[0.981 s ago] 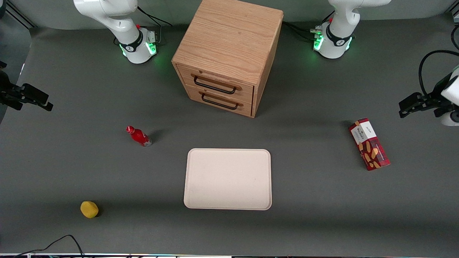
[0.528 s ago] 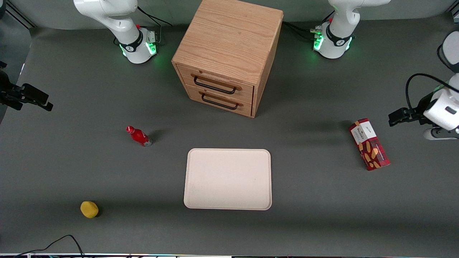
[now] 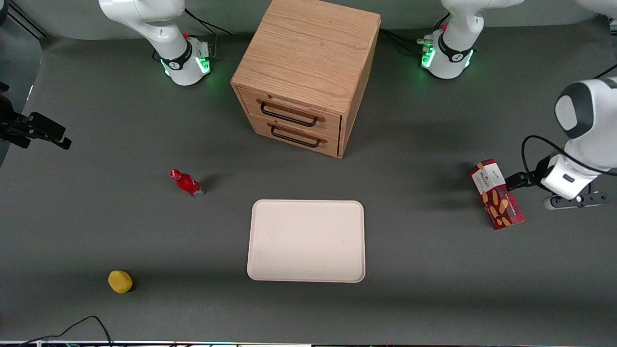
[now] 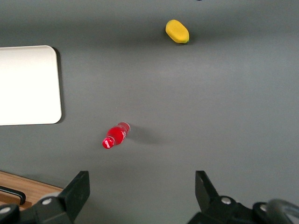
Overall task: Place red cookie box on tray
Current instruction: 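Lower the left gripper onto the red shortbread box and close on it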
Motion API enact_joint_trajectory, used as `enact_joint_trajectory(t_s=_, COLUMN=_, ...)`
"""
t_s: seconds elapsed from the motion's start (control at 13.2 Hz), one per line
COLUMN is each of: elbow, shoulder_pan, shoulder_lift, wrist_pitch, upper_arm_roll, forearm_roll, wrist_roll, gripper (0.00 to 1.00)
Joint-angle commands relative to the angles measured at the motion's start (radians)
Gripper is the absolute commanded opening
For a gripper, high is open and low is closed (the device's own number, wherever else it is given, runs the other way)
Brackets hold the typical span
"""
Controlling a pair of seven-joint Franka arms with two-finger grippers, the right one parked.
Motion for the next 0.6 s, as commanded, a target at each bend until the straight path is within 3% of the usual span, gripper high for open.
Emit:
enact_joint_trajectory(t_s=0.0, elbow=0.004, shoulder_pan=0.019, shoulder_lift=0.062, wrist_pitch=0.055, upper_arm_roll=-0.004, forearm_roll=-0.038, wrist_roll=-0.007, gripper=1.00)
enact_joint_trajectory(t_s=0.53, elbow=-0.004, shoulder_pan=0.047, shoulder_lift=0.213, wrist_pitch=0.215, upper_arm_roll=-0.006, forearm_roll=-0.082, wrist_roll=-0.007, gripper=1.00)
